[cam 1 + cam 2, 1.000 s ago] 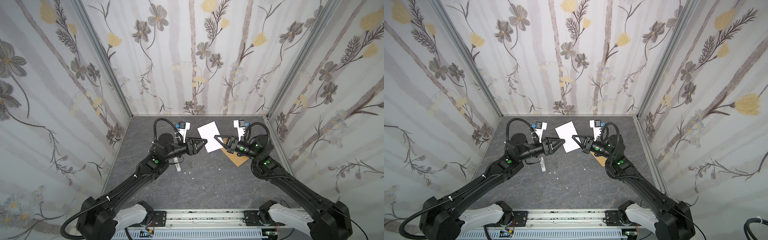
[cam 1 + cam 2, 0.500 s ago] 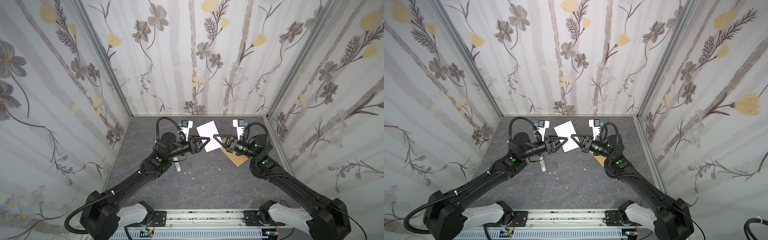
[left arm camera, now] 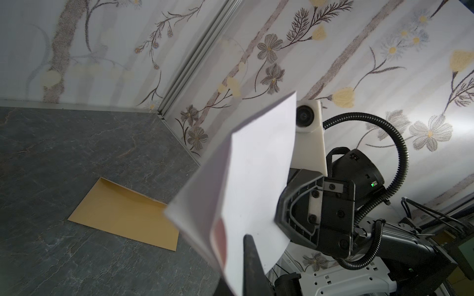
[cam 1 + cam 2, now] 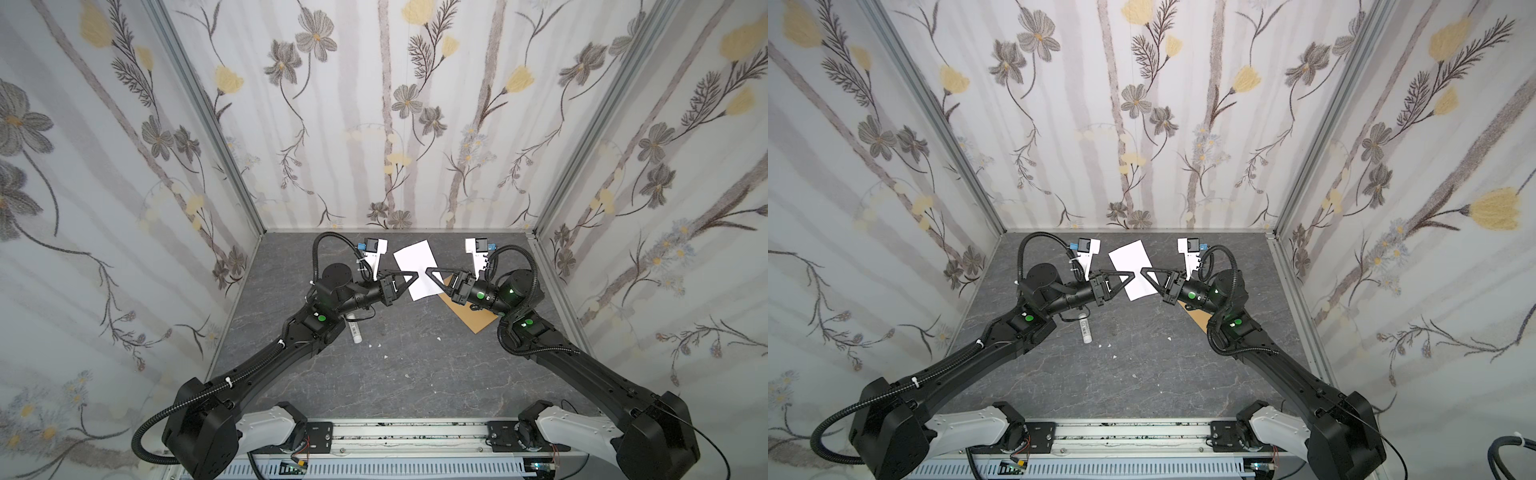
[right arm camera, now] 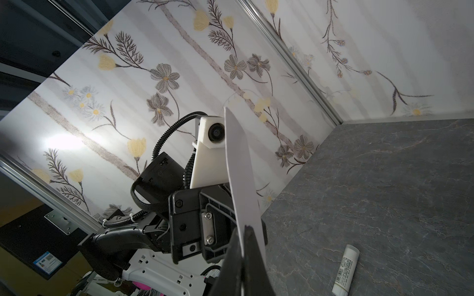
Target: Place the letter into the envelope and seal it
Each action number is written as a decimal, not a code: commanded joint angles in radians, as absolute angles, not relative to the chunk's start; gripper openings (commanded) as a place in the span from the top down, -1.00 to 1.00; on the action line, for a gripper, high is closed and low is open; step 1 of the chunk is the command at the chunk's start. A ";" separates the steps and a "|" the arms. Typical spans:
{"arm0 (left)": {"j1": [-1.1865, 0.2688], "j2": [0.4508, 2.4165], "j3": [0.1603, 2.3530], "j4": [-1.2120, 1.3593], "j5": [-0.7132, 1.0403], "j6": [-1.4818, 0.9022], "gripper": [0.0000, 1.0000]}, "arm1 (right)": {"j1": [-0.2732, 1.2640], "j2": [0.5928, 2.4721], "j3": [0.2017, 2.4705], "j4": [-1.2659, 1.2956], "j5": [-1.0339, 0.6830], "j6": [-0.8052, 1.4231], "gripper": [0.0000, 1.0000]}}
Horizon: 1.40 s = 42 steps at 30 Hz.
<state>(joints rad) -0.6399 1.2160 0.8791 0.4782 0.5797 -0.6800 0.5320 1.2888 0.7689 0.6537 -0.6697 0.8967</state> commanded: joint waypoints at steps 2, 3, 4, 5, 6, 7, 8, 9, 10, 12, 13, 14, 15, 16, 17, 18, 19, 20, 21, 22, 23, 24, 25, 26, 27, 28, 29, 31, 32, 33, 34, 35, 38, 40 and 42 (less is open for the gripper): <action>-0.638 1.203 0.882 0.534 0.587 -0.678 1.00 | 0.535 1.295 0.769 0.690 -0.703 0.904 1.00; -0.637 1.200 0.881 0.534 0.588 -0.678 1.00 | 0.533 1.293 0.769 0.689 -0.704 0.901 0.95; -0.636 1.198 0.879 0.534 0.589 -0.680 1.00 | 0.533 1.292 0.769 0.684 -0.705 0.897 0.75; -0.636 1.197 0.878 0.533 0.593 -0.680 1.00 | 0.528 1.291 0.769 0.679 -0.711 0.893 0.30; -0.636 1.197 0.877 0.534 0.600 -0.682 1.00 | 0.524 1.289 0.767 0.681 -0.719 0.893 0.10; -0.636 1.197 0.877 0.534 0.609 -0.685 1.00 | 0.516 1.288 0.765 0.686 -0.729 0.894 0.05; -0.635 1.199 0.879 0.533 0.624 -0.688 1.00 | 0.505 1.287 0.765 0.689 -0.739 0.896 0.00; -0.634 1.204 0.882 0.532 0.646 -0.692 1.00 | 0.493 1.285 0.765 0.694 -0.750 0.897 -0.06; -0.634 1.208 0.883 0.532 0.666 -0.698 1.00 | 0.486 1.284 0.767 0.702 -0.760 0.899 -0.09; -0.634 1.219 0.885 0.531 0.698 -0.714 1.00 | 0.469 1.288 0.779 0.720 -0.783 0.897 -0.17; -0.635 1.223 0.884 0.531 0.713 -0.720 1.00 | 0.464 1.292 0.789 0.723 -0.791 0.894 -0.18; -0.634 1.228 0.884 0.529 0.729 -0.725 1.00 | 0.461 1.298 0.803 0.721 -0.796 0.885 -0.20; -0.634 1.230 0.883 0.529 0.741 -0.732 1.00 | 0.458 1.306 0.818 0.712 -0.796 0.874 -0.21; -0.635 1.229 0.882 0.528 0.748 -0.737 1.00 | 0.457 1.314 0.835 0.704 -0.801 0.865 -0.20; -0.635 1.231 0.881 0.528 0.754 -0.739 1.00 | 0.455 1.328 0.851 0.695 -0.805 0.857 -0.20; -0.634 1.230 0.879 0.528 0.756 -0.741 1.00 | 0.453 1.341 0.866 0.689 -0.810 0.853 -0.18; -0.635 1.229 0.879 0.528 0.759 -0.741 1.00 | 0.450 1.350 0.878 0.690 -0.815 0.853 -0.15; -0.634 1.229 0.878 0.526 0.759 -0.741 1.00 | 0.450 1.361 0.889 0.697 -0.820 0.853 -0.11; -0.634 1.229 0.877 0.525 0.762 -0.742 1.00 | 0.446 1.369 0.897 0.699 -0.821 0.851 -0.02; -0.634 1.229 0.878 0.525 0.763 -0.743 1.00 | 0.444 1.375 0.902 0.701 -0.818 0.853 0.08; -0.634 1.229 0.876 0.525 0.763 -0.742 1.00 | 0.442 1.380 0.907 0.706 -0.816 0.853 0.23; -0.634 1.228 0.876 0.525 0.761 -0.742 1.00 | 0.439 1.385 0.912 0.707 -0.815 0.853 0.44; -0.635 1.229 0.876 0.525 0.759 -0.743 1.00 | 0.437 1.388 0.914 0.706 -0.814 0.852 0.64; -0.635 1.229 0.876 0.524 0.758 -0.742 1.00 | 0.436 1.391 0.915 0.706 -0.815 0.853 0.96; -0.634 1.229 0.876 0.523 0.756 -0.741 1.00 | 0.433 1.391 0.915 0.707 -0.813 0.853 1.00; -0.635 1.228 0.876 0.524 0.757 -0.741 1.00 | 0.431 1.391 0.913 0.707 -0.812 0.853 1.00; -0.635 1.229 0.876 0.523 0.755 -0.741 1.00 | 0.430 1.390 0.911 0.707 -0.811 0.853 1.00; -0.634 1.229 0.876 0.523 0.755 -0.741 1.00 | 0.429 1.387 0.907 0.704 -0.814 0.853 0.78; -0.634 1.229 0.876 0.523 0.752 -0.739 1.00 | 0.427 1.383 0.903 0.702 -0.816 0.853 0.41; -0.633 1.227 0.876 0.523 0.749 -0.739 1.00 | 0.426 1.376 0.896 0.703 -0.815 0.853 0.31; -0.633 1.226 0.877 0.523 0.747 -0.738 1.00 | 0.424 1.370 0.888 0.706 -0.811 0.853 0.30; -0.631 1.224 0.877 0.523 0.743 -0.738 1.00 | 0.422 1.362 0.880 0.705 -0.807 0.853 0.35; -0.629 1.219 0.879 0.523 0.732 -0.736 1.00 | 0.421 1.345 0.857 0.707 -0.806 0.854 1.00; -0.627 1.220 0.883 0.524 0.732 -0.738 1.00 | 0.421 1.335 0.844 0.704 -0.802 0.856 1.00; -0.627 1.223 0.885 0.523 0.728 -0.739 1.00 | 0.420 1.329 0.832 0.704 -0.805 0.859 0.40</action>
<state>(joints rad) -0.6285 1.2236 0.8783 0.4824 0.7353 -0.7353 0.4202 1.3357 0.8429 0.6792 -0.8043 0.8608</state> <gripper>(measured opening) 0.051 0.049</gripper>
